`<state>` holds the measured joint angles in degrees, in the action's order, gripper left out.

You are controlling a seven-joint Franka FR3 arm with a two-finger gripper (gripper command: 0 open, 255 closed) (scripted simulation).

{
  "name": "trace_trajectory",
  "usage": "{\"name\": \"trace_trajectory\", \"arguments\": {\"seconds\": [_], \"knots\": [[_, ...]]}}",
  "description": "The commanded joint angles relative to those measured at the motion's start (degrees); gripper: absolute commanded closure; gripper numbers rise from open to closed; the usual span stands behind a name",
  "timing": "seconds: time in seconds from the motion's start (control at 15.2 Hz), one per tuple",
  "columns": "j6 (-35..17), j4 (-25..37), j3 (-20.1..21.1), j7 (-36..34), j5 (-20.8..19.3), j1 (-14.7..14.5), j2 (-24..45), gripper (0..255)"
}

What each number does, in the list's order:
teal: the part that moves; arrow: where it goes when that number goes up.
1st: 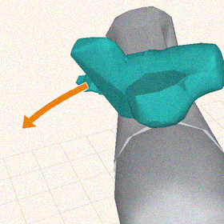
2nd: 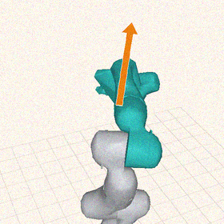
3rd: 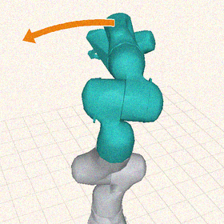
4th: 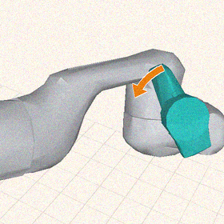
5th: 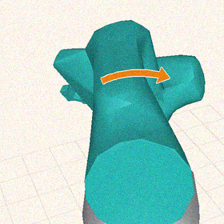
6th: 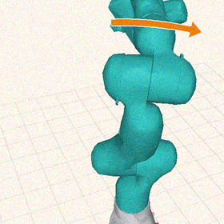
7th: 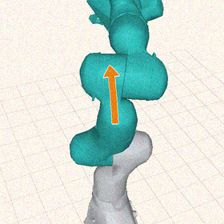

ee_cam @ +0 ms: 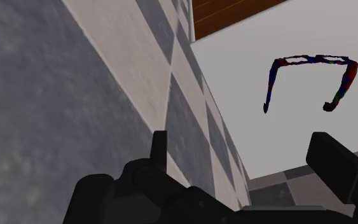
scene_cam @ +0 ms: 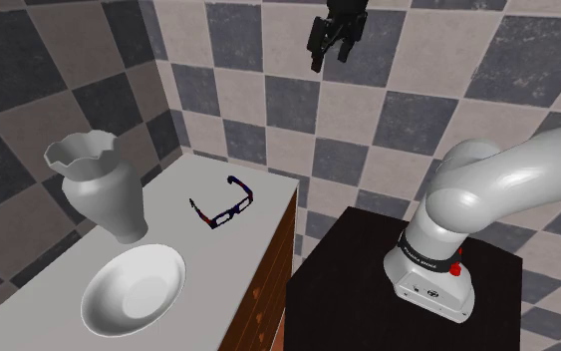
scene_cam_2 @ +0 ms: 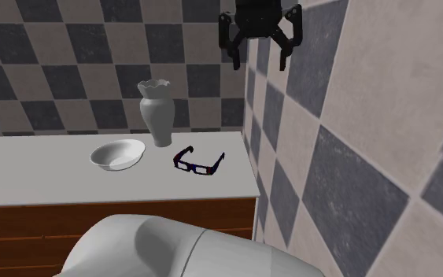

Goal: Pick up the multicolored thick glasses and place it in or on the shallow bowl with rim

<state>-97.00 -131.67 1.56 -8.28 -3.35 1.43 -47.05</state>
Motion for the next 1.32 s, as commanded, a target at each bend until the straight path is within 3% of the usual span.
{"name": "trace_trajectory", "arguments": {"seconds": [0.0, 0.66, 1.25], "knots": [[0.0, 0.0, 0.0, 0.0, 0.0, 0.0, 0.0, 0], [-17.76, -8.39, 3.71, -4.28, 2.04, -1.46, 10.76, 0], [-33.48, -9.63, 7.47, -8.53, 2.15, -2.12, 26.42, 0]]}}
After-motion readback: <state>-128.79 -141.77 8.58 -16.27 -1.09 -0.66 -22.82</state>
